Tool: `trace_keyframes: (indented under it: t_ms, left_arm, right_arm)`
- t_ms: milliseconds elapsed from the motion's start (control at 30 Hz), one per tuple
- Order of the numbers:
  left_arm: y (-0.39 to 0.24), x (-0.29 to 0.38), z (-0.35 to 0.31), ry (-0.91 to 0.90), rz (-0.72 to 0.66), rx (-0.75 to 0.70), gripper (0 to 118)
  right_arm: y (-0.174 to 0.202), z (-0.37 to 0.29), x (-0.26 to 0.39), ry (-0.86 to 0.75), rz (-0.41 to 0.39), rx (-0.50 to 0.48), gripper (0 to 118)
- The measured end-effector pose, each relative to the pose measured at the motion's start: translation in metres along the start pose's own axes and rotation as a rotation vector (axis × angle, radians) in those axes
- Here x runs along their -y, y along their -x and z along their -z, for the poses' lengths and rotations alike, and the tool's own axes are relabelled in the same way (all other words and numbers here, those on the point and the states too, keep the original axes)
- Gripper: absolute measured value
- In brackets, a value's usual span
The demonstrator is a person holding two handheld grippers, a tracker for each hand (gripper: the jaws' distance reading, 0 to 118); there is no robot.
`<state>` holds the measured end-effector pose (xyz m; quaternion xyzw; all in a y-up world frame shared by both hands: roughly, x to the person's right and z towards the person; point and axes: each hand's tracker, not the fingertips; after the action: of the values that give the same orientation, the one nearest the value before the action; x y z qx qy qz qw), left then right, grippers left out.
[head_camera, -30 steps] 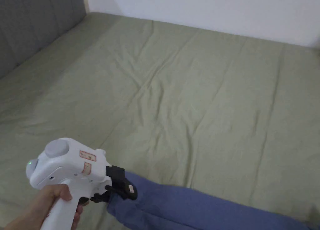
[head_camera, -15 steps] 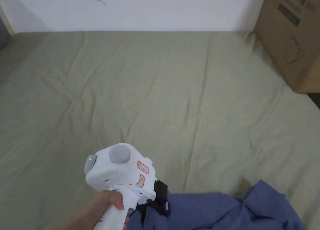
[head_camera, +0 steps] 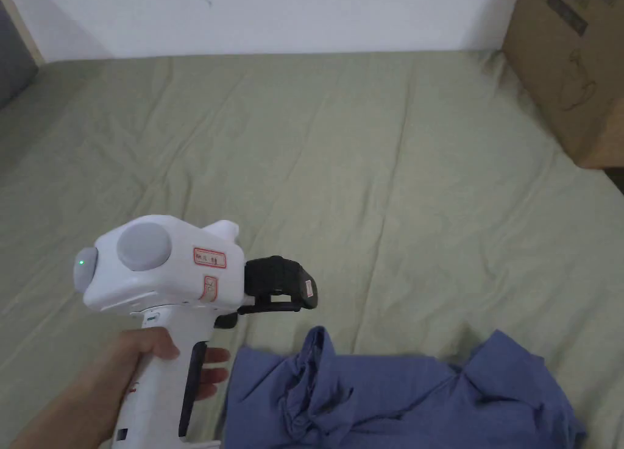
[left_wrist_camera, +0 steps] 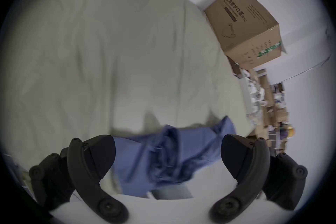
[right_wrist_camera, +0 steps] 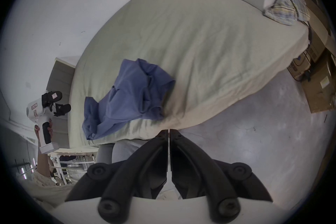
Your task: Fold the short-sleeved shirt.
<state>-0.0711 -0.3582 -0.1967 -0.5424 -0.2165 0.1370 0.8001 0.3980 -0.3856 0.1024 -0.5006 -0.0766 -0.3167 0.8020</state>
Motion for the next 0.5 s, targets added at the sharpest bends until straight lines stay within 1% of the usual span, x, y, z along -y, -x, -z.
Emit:
trace_keyframes:
  t_ms: [33, 67, 100, 133, 200, 233, 267, 333, 400, 467, 500]
  left_arm:
    - [0.005, 0.004, -0.005, -0.015, 0.000, -0.054, 101]
    - [0.010, 0.011, -0.008, -0.032, -0.014, -0.086, 71]
    - [0.017, 0.019, -0.009, -0.066, -0.037, -0.121, 27]
    - [0.015, 0.024, -0.007, -0.073, -0.056, -0.152, 1]
    - [0.020, 0.044, 0.008, -0.043, -0.105, -0.254, 1]
    - [0.021, 0.056, 0.018, -0.009, -0.090, -0.288, 1]
    - [0.013, 0.066, 0.030, 0.015, -0.039, -0.286, 1]
    - [0.000, 0.088, 0.045, 0.041, 0.025, -0.297, 1]
    - [-0.020, 0.095, 0.062, 0.058, 0.072, -0.293, 1]
    - [-0.034, 0.104, 0.084, 0.073, 0.109, -0.323, 1]
    - [-0.040, 0.106, 0.091, 0.073, 0.122, -0.361, 1]
  right_arm:
    - [0.004, 0.001, 0.002, 0.002, -0.009, -0.009, 2]
    - [0.005, 0.001, 0.002, 0.003, -0.014, -0.014, 2]
    - [0.005, 0.001, 0.003, 0.005, -0.019, -0.020, 2]
    - [0.004, 0.000, 0.003, 0.006, -0.023, -0.024, 2]
    - [0.004, 0.000, 0.005, 0.007, -0.028, -0.023, 2]
    - [0.002, -0.001, 0.005, 0.007, -0.029, -0.020, 2]
    - [0.000, -0.002, 0.006, 0.007, -0.028, -0.017, 2]
    - [-0.004, -0.005, 0.008, 0.006, -0.023, -0.012, 2]
    - [-0.008, -0.008, 0.009, 0.004, -0.017, -0.003, 2]
    - [-0.012, -0.011, 0.012, 0.003, -0.013, 0.006, 2]
    - [-0.014, -0.012, 0.013, 0.001, -0.012, 0.010, 2]
